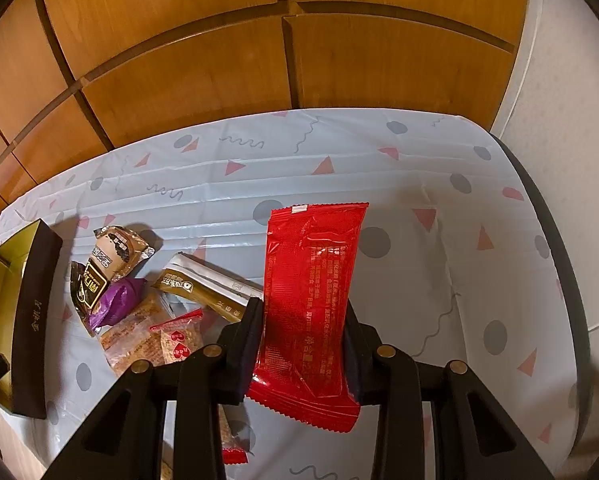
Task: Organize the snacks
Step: 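Carry the red-and-white snack and red packet over the gold tin with both grippers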
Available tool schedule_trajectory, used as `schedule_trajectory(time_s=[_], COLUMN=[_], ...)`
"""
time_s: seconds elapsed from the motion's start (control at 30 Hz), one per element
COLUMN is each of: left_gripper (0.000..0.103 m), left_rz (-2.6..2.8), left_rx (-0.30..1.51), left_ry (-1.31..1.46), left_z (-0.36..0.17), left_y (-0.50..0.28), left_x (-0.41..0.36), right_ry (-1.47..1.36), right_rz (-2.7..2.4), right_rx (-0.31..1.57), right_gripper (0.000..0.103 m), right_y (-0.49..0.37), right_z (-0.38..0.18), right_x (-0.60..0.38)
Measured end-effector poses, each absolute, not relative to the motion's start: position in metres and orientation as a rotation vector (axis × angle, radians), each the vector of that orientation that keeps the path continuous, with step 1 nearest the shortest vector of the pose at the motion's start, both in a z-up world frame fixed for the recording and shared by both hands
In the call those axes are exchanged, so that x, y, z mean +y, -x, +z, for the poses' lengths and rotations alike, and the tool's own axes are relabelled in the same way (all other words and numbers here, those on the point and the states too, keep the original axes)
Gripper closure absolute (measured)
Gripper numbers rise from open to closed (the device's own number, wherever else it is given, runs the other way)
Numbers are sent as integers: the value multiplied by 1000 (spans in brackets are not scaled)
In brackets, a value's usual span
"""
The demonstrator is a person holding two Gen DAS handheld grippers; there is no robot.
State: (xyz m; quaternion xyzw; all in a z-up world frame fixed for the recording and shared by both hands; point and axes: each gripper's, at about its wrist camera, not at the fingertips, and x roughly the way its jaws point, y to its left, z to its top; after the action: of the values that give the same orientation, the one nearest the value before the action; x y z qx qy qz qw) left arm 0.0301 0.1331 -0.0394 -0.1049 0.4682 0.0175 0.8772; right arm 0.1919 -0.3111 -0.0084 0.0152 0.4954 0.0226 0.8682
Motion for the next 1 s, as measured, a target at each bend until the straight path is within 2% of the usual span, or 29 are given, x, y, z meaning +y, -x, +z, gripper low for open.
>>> schedule_trajectory(time_s=[0.37, 0.5, 1.0], left_gripper=[70, 67, 66], left_rz=[209, 226, 236], left_rx=[940, 921, 885], left_ry=[259, 271, 264], left_z=[-26, -24, -21], left_y=[-13, -9, 3], left_x=[172, 175, 186], right_ry=[-37, -10, 89], right_rz=[124, 230, 626], right_rx=[1025, 1014, 1020], right_gripper=[66, 66, 66], right_y=[-175, -160, -113], right_z=[3, 15, 23], right_x=[-283, -240, -46])
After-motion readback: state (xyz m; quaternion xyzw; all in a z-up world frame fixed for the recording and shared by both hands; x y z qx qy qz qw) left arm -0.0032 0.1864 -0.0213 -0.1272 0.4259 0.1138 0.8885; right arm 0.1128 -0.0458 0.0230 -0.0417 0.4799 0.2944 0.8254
